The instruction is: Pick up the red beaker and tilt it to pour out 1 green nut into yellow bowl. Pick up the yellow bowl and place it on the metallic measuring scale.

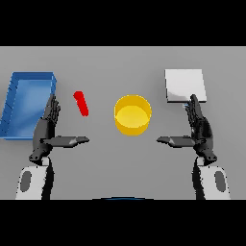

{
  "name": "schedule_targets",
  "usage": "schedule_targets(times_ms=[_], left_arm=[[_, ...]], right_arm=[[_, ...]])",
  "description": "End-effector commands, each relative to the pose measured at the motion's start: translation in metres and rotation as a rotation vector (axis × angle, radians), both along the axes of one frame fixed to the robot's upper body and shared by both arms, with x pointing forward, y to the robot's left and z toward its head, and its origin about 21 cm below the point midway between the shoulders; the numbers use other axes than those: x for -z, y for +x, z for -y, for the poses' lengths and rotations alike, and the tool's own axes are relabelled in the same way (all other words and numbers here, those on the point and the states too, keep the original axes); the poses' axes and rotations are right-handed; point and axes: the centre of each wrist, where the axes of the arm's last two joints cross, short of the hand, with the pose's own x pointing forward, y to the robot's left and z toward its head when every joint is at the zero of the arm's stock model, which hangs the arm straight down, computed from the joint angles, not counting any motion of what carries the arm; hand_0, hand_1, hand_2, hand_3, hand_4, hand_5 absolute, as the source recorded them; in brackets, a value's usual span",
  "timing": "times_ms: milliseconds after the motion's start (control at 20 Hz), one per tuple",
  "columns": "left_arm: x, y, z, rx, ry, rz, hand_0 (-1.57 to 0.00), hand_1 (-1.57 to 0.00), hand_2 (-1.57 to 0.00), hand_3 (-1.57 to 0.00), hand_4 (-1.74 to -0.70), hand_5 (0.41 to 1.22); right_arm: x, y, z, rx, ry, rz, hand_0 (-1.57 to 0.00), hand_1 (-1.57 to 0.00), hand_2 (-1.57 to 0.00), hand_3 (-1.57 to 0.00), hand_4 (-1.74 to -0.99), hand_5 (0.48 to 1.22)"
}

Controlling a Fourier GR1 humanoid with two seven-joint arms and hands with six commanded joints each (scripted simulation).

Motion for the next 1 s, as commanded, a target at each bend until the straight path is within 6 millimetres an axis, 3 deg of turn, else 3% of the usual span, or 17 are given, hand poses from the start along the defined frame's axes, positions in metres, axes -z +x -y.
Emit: schedule_targets(times_ms=[0,250,350,550,750,950], left_arm=[[0.0,0.0,0.0,0.0,-0.001,0.001,0.0,0.0,0.0,0.0,-1.2,0.652],[-0.002,-0.002,0.005,-0.002,-0.005,0.007,0.0,0.0,0.0,0.0,-1.2,0.652],[-0.008,-0.017,0.004,0.046,0.121,0.037,0.0,0.0,0.0,0.0,-1.21,0.649],[-0.017,-0.029,0.009,0.075,0.181,0.008,0.0,0.0,0.0,0.0,-1.22,0.66],[-0.015,-0.025,0.008,0.107,0.207,-0.002,0.0,0.0,0.0,0.0,-1.25,0.679],[-0.011,0.006,0.018,0.128,0.185,-0.026,0.0,0.0,0.0,0.0,-1.36,0.724]], right_arm=[[0.0,0.0,0.0,0.001,0.0,0.0,0.0,0.0,0.0,0.0,-1.245,0.681],[-0.001,-0.001,0.0,-0.001,0.0,-0.001,0.0,0.0,0.0,0.0,-1.245,0.681],[-0.005,-0.02,0.004,-0.032,-0.225,0.126,0.0,0.0,0.0,0.0,-1.242,0.678],[-0.008,-0.031,-0.003,-0.046,-0.32,0.13,0.0,0.0,0.0,0.0,-1.235,0.678],[-0.013,-0.032,-0.002,-0.062,-0.297,0.137,0.0,0.0,0.0,0.0,-1.254,0.682],[-0.014,-0.03,-0.002,-0.072,-0.254,0.15,0.0,0.0,0.0,0.0,-1.286,0.676]])
